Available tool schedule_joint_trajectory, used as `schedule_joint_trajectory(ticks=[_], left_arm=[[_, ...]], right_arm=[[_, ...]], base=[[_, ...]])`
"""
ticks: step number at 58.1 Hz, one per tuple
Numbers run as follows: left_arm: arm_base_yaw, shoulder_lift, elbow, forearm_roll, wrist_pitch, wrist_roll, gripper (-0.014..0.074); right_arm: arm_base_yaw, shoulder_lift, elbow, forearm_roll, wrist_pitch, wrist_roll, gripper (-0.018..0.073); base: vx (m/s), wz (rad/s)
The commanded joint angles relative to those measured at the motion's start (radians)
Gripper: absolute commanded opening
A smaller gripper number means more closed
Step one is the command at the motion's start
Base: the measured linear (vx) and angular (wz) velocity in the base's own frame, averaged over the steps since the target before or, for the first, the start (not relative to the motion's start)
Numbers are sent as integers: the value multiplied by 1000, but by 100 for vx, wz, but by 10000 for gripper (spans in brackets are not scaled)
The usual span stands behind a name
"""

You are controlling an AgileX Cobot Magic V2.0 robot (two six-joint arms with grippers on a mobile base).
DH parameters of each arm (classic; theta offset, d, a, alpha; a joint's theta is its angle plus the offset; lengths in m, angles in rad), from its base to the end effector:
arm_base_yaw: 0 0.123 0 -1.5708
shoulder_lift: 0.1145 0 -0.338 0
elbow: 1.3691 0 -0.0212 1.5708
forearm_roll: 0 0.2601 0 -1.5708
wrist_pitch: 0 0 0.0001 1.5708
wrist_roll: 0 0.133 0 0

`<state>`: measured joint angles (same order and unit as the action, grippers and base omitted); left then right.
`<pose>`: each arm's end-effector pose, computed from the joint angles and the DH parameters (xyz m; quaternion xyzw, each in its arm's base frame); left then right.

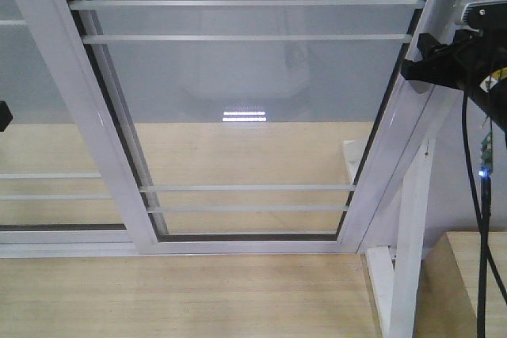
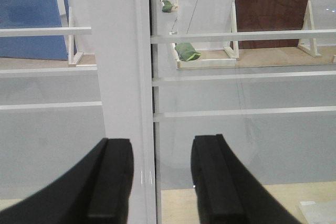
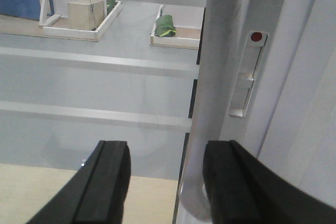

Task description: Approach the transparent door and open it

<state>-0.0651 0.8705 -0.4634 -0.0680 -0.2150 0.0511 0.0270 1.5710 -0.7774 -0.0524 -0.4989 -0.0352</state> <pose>0.1986 -0.0110 0.3289 0.0136 0.7432 -0.0215 0.6685 0.3801 0.0136 0.2785 -0.0499 0.7751 -0.0073 0.6298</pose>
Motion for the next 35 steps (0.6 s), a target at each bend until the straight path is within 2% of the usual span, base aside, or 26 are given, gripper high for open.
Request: schedule_joint_trajectory(ticks=[1, 10, 35], left_arm=[[-5, -7, -37, -2, -81, -9, 409], [-5, -7, -37, -2, -77, -9, 409], [-5, -7, -37, -2, -77, -9, 409]], right_arm=[[-3, 7, -87, 52, -89, -70, 407], [-3, 71, -167, 148, -88, -161, 407], [-3, 230, -287, 148, -96, -172, 402]], base=[[0, 0], [0, 0], [0, 0]])
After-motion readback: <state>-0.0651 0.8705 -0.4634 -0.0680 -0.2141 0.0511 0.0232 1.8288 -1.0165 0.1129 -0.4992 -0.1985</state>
